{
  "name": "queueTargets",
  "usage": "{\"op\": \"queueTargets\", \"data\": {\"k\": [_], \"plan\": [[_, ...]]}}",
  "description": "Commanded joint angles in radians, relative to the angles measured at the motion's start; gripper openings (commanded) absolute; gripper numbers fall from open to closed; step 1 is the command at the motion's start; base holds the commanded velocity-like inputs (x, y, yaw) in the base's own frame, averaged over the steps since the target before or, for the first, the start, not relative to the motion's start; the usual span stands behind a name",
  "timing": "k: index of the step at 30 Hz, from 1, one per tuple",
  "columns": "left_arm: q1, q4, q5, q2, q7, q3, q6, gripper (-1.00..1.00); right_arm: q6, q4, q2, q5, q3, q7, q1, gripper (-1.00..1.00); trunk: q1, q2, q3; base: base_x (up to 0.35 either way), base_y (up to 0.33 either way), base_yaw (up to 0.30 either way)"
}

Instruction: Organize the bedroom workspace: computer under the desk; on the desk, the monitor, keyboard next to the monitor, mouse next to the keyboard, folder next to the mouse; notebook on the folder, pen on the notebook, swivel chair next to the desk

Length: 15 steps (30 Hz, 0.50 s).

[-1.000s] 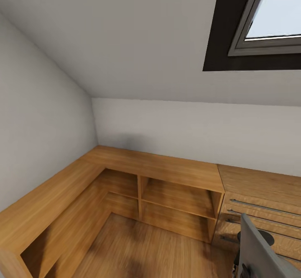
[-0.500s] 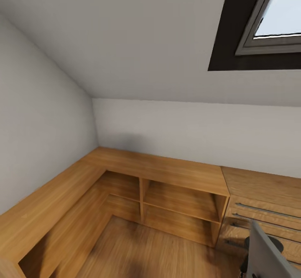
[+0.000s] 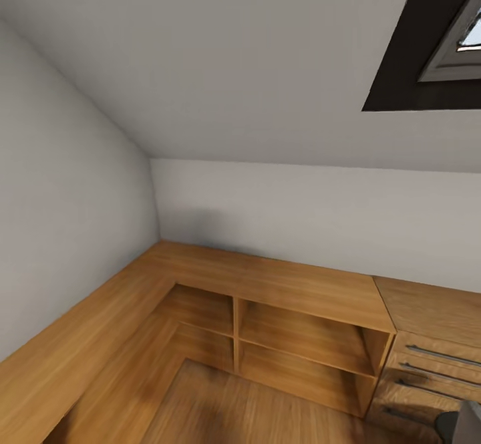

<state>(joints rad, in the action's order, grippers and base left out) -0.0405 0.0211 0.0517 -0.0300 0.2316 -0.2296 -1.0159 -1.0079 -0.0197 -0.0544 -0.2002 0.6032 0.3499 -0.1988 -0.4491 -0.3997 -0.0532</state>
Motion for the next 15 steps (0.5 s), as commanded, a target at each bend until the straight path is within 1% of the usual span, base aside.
{"op": "queueTargets", "data": {"k": [1, 5, 8, 11, 15], "plan": [[-0.001, 0.002, 0.005, -0.001, -0.002, 0.001, 0.001, 1.0, -0.003, -0.002, -0.001, -0.008, 0.009, 0.001, -0.001, 1.0, -0.001, 0.0, 0.0, 0.3, 0.198, 0.0], [-0.001, 0.002, 0.005, -0.002, -0.003, 0.001, 0.005, 1.0, -0.001, -0.002, -0.001, -0.008, 0.009, 0.001, -0.001, 1.0, -0.001, 0.0, 0.0, 0.299, 0.207, -0.038], [-0.001, 0.002, 0.005, -0.002, -0.002, 0.001, 0.006, 1.0, 0.0, -0.002, 0.0, -0.008, 0.009, 0.001, -0.001, 1.0, -0.001, 0.0, 0.0, 0.23, 0.138, -0.187], [-0.001, 0.002, 0.005, -0.002, -0.001, 0.002, 0.006, 1.0, 0.0, -0.002, 0.0, -0.008, 0.009, 0.001, -0.001, 1.0, -0.001, 0.0, 0.0, 0.087, 0.043, -0.246], [-0.001, 0.002, 0.005, -0.002, -0.002, 0.002, 0.007, 1.0, 0.001, -0.002, 0.001, -0.008, 0.009, 0.001, -0.001, 1.0, -0.001, 0.0, 0.0, 0.02, 0.01, -0.261]]}}
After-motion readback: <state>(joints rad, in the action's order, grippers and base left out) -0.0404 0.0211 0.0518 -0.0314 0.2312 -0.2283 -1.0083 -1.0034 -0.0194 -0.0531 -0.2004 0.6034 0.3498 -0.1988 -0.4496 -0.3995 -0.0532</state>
